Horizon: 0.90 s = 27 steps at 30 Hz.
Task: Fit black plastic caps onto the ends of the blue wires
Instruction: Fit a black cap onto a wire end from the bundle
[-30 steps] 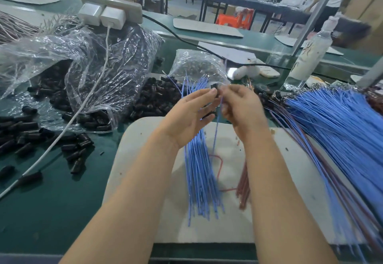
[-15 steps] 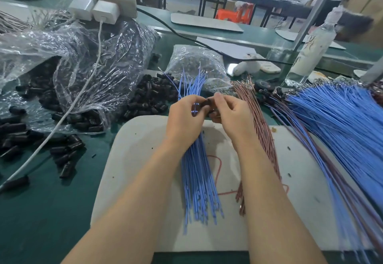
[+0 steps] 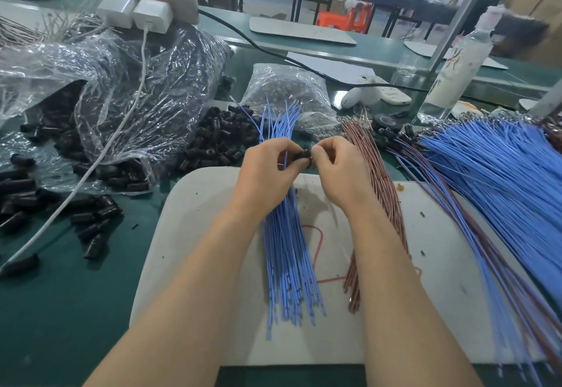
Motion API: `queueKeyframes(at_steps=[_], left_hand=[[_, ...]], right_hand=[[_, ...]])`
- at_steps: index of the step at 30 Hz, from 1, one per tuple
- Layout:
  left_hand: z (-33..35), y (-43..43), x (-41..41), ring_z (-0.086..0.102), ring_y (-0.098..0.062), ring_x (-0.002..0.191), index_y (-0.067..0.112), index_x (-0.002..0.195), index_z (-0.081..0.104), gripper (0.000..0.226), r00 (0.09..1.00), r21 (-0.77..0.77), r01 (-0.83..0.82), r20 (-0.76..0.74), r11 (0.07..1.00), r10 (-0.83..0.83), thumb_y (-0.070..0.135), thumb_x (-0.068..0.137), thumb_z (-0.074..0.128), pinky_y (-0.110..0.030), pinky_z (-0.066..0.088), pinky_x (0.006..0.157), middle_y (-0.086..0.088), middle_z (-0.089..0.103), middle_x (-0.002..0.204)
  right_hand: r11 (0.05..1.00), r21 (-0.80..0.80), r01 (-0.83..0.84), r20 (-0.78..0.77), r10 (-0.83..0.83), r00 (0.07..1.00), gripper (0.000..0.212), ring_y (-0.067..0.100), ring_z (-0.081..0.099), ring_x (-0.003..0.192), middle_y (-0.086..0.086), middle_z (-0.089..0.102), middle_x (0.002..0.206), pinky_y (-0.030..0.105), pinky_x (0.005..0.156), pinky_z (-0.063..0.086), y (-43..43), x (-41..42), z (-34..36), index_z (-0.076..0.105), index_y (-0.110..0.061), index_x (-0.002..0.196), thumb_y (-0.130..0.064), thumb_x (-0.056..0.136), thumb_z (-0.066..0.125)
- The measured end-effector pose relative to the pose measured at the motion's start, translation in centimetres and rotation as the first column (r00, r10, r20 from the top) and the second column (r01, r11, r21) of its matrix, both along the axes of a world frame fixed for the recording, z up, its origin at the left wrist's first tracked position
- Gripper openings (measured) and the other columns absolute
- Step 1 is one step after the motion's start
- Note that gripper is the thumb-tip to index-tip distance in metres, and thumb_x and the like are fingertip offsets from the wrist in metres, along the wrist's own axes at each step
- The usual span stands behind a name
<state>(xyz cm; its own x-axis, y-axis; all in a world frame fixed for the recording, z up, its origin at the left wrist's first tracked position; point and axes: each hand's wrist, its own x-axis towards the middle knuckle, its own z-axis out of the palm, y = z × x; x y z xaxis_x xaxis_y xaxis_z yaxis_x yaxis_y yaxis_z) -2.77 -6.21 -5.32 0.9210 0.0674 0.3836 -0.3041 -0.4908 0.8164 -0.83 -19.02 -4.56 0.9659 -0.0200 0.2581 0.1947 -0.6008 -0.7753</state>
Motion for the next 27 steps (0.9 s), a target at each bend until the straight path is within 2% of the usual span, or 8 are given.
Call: queueKeyframes(at_steps=[5,8,10,13,16,20,23,27], left_hand=[[-0.13,0.23,0.09,0.056,0.004,0.074,0.018,0.090,0.067,0.006,0.999,-0.048,-0.031,-0.011,0.998,0.031,0.016,0.085,0.068,-0.004,0.042,0.068,0.018,0.060,0.076],[-0.25,0.22,0.24,0.053,0.009,0.072,0.019,0.093,0.068,0.008,0.998,-0.056,-0.050,-0.026,0.997,0.049,0.015,0.086,0.067,0.001,0.037,0.066,0.020,0.059,0.076],[-0.35,0.20,0.39,0.054,0.005,0.073,0.017,0.096,0.069,0.010,0.998,-0.046,-0.058,-0.042,0.997,0.056,0.016,0.086,0.067,0.000,0.038,0.066,0.019,0.059,0.076],[-0.42,0.29,0.52,0.054,0.000,0.070,0.018,0.095,0.071,0.010,0.995,-0.056,-0.064,-0.075,0.996,0.060,0.019,0.086,0.066,-0.005,0.039,0.066,0.016,0.061,0.074],[-0.24,0.36,0.55,0.056,-0.012,0.070,0.021,0.091,0.072,0.007,0.995,-0.094,-0.052,-0.085,0.994,0.044,0.023,0.087,0.067,-0.015,0.043,0.066,0.000,0.066,0.074],[0.18,0.33,0.30,0.061,-0.032,0.076,0.023,0.085,0.070,0.006,0.992,-0.199,0.027,-0.113,0.980,-0.050,0.021,0.087,0.065,-0.039,0.052,0.079,-0.017,0.068,0.079],[0.37,0.45,0.07,0.058,-0.020,0.070,0.027,0.079,0.068,0.012,0.986,-0.267,0.071,-0.127,0.961,-0.108,0.019,0.087,0.065,-0.044,0.052,0.083,-0.019,0.069,0.081],[0.37,0.68,0.11,0.060,-0.002,0.064,0.024,0.081,0.069,0.014,0.972,-0.395,0.118,-0.140,0.911,-0.186,0.013,0.088,0.064,-0.021,0.053,0.071,0.006,0.069,0.066]], right_hand=[[0.968,0.118,0.220,0.026,-0.225,0.974,0.019,0.017,0.055,0.079,-0.001,0.059,0.082,0.028,0.069,0.043,-0.59,0.41,-0.38,0.059,-0.009,0.095,-0.022,0.098,0.046],[0.976,0.022,0.215,0.010,-0.216,0.976,0.027,0.023,0.060,0.077,0.007,0.065,0.080,0.037,0.074,0.049,-0.67,0.27,-0.58,0.064,-0.005,0.086,-0.024,0.097,0.049],[0.986,0.004,0.168,0.025,-0.168,0.986,0.012,0.017,0.060,0.079,0.001,0.065,0.083,0.029,0.074,0.049,-0.54,0.17,-0.55,0.063,-0.011,0.089,-0.018,0.093,0.054],[0.994,0.107,0.019,0.102,-0.030,0.994,0.012,0.004,0.059,0.080,-0.009,0.064,0.087,0.008,0.069,0.044,-0.35,-0.13,0.03,0.064,-0.019,0.094,-0.010,0.088,0.059],[0.988,0.126,-0.084,0.139,0.066,0.988,0.005,0.008,0.064,0.080,-0.007,0.068,0.086,0.019,0.074,0.051,-0.07,-0.35,0.36,0.068,-0.019,0.089,-0.016,0.086,0.066],[0.988,0.106,-0.111,0.154,0.094,0.984,0.005,0.014,0.064,0.081,-0.003,0.067,0.082,0.030,0.079,0.052,-0.03,-0.23,0.15,0.065,-0.016,0.087,-0.011,0.088,0.064],[0.987,0.087,-0.135,0.164,0.119,0.979,0.010,0.004,0.059,0.075,-0.010,0.062,0.078,0.019,0.073,0.048,0.03,-0.24,0.08,0.060,-0.019,0.087,-0.011,0.092,0.059],[0.972,0.187,-0.145,0.085,0.131,0.988,0.014,0.002,0.051,0.065,-0.008,0.056,0.073,0.019,0.066,0.045,0.22,-0.17,0.23,0.056,-0.020,0.085,-0.013,0.096,0.053]])
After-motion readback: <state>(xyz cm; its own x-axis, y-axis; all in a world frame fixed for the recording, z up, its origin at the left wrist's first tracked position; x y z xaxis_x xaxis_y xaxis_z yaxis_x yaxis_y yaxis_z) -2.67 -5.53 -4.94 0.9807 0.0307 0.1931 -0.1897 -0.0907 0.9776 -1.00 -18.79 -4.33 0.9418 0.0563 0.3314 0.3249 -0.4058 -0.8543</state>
